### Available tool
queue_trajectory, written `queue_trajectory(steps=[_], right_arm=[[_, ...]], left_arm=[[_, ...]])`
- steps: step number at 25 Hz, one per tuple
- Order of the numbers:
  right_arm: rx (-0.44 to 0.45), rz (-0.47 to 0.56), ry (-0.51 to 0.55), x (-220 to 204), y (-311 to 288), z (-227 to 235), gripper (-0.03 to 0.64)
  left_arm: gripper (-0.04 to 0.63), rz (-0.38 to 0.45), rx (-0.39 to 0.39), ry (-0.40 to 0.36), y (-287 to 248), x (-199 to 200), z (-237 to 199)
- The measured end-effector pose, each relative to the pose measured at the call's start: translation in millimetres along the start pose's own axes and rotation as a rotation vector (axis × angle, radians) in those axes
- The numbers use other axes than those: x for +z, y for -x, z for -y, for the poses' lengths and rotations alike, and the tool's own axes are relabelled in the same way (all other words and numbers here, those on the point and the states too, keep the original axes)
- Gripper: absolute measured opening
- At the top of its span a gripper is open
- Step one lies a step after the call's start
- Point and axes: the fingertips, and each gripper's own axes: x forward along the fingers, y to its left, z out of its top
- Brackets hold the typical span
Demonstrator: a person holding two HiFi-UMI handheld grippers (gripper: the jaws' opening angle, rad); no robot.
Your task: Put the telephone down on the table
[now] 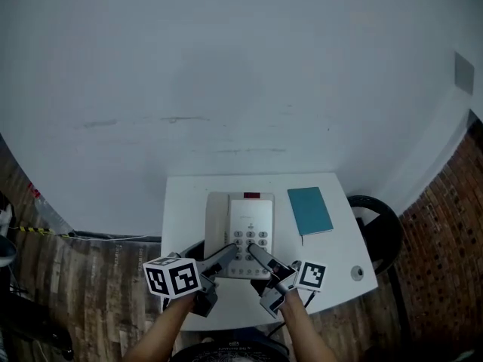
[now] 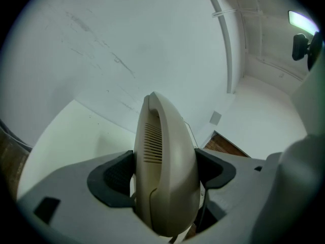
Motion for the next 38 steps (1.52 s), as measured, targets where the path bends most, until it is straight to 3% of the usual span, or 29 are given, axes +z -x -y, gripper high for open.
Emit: queue_trajectory(steps=[13,25,38], right_arm=[[-0.07,-0.085,-0.153,60.7,-20.9,105.2,0.176],[-0.14,-0.125,-0.263,73.2,-23.9,175.9,0.176],[-0.182,-0.161,-0.245,71.0,-26.3,201.9,0.174]], left_arm=[[0.382,-0.046,0.148,0.1,-92.1,-10.8,-73.0],[0.382,-0.127,0.232,0.184,-135.0,-39.1,-119.6],[0.382,-0.177,0.267,0.195,-143.0,-56.6,-139.9]])
